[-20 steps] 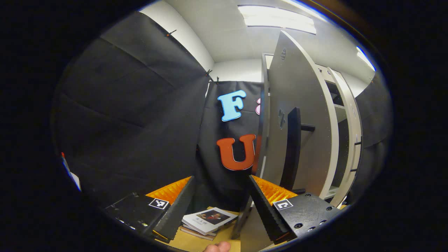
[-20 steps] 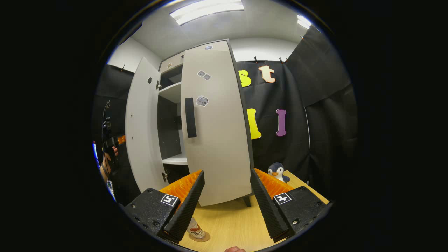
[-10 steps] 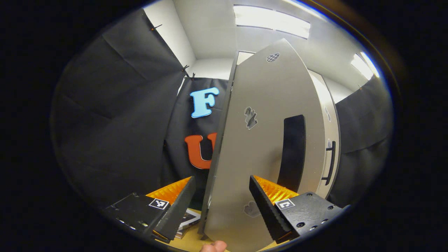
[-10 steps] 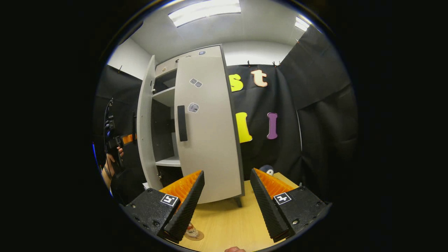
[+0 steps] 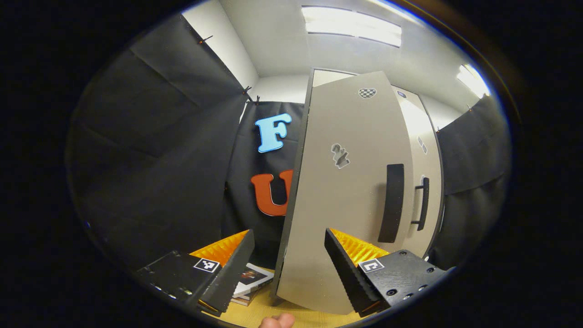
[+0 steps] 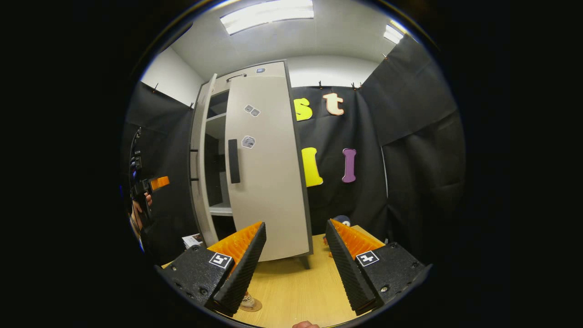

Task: Grasp the bottle in the cabinet with the left hand and place it on the coaster, then close the right door with the right hand and the left door with the left hand.

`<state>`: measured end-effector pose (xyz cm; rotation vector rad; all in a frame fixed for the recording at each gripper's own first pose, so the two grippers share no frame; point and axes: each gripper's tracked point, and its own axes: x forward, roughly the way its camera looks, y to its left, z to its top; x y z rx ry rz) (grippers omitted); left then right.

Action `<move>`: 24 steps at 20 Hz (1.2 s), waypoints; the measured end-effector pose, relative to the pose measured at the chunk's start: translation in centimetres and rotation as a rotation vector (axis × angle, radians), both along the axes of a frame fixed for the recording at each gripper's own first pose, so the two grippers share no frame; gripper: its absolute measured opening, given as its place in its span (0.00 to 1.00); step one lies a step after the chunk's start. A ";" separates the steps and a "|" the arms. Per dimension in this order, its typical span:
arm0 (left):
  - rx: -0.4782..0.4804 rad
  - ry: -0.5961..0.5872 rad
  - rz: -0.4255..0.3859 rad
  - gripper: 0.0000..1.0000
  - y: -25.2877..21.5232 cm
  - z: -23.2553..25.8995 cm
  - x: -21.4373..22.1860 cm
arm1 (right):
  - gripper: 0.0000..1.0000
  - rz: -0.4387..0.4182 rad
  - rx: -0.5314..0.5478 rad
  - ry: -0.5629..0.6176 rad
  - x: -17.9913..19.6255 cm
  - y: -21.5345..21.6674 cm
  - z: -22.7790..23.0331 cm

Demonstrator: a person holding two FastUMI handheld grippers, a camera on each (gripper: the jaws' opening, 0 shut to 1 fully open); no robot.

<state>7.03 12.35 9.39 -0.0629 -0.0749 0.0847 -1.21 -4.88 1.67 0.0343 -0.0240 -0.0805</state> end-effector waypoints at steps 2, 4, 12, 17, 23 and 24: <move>-0.005 0.026 -0.030 0.99 -1.5 -1.0 -1.3 | 0.81 0.029 0.005 0.009 0.3 1.1 -0.3; -0.001 0.031 -0.032 0.99 -2.0 -1.9 -2.8 | 0.81 0.058 0.008 0.011 0.7 2.1 -0.4; 0.054 0.050 -0.032 0.95 -6.5 -7.0 -8.4 | 0.81 0.121 0.045 0.054 1.5 4.4 -1.9; 0.026 0.085 -0.067 0.99 -9.3 -9.6 -9.6 | 0.82 0.118 0.059 0.080 1.4 4.9 -2.8; 0.034 0.077 -0.053 0.95 -9.3 -9.6 -9.2 | 0.82 0.112 0.000 0.090 1.1 4.9 -2.6; 0.035 0.075 -0.053 0.95 -9.3 -9.5 -9.0 | 0.82 0.115 0.002 0.085 0.9 5.0 -2.5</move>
